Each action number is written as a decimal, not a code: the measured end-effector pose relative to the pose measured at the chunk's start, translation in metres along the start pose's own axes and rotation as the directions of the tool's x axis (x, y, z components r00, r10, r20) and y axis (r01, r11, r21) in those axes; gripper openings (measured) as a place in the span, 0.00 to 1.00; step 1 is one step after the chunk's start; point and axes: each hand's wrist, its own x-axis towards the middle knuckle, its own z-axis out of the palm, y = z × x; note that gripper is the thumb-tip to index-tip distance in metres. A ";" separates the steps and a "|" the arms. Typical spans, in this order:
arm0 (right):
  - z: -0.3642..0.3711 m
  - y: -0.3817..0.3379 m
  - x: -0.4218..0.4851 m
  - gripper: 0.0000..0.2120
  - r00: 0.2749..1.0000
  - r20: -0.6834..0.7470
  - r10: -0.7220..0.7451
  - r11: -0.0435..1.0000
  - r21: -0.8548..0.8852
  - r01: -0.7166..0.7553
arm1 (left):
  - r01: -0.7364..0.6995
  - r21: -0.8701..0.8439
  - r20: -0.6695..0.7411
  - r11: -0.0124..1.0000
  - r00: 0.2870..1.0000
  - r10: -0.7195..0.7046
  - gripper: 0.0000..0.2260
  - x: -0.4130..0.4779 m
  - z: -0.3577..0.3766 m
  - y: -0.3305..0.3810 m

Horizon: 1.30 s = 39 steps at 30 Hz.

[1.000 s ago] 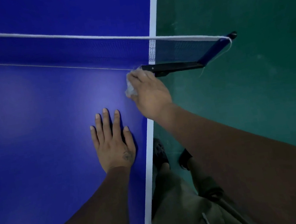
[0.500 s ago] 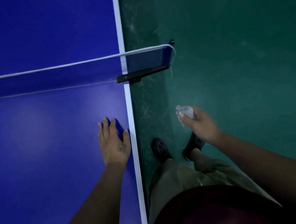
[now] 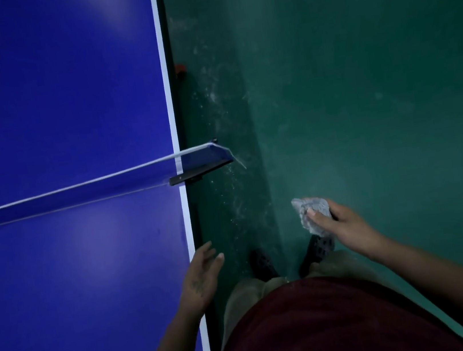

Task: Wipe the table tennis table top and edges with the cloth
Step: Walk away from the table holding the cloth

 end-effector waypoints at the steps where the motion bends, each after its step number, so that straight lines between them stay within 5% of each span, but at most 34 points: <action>1: -0.009 0.001 -0.003 0.18 1.000 -0.012 -0.003 1.000 0.012 0.004 | -0.017 -0.005 0.007 1.000 1.000 0.017 0.21 -0.002 0.005 0.009; 15: -0.086 -0.055 0.027 0.18 0.987 -0.110 -0.114 0.993 -0.019 0.113 | -0.322 -0.144 -0.041 0.936 0.947 0.319 0.19 0.022 0.043 0.157; 22: -0.090 -0.109 0.101 0.04 0.974 -0.201 -0.108 0.993 -0.074 0.095 | -0.358 -0.236 -0.063 0.903 0.933 0.354 0.19 0.085 0.045 0.207; 32: -0.097 -0.217 0.189 0.17 0.954 -0.272 -0.129 0.991 -0.059 0.117 | -0.374 -0.238 0.125 0.896 0.904 0.410 0.19 0.197 0.021 0.316; 39: -0.105 -0.260 0.246 0.08 0.950 -0.295 -0.099 0.995 -0.023 0.096 | -0.376 -0.227 0.111 0.898 0.906 0.408 0.21 0.244 -0.008 0.369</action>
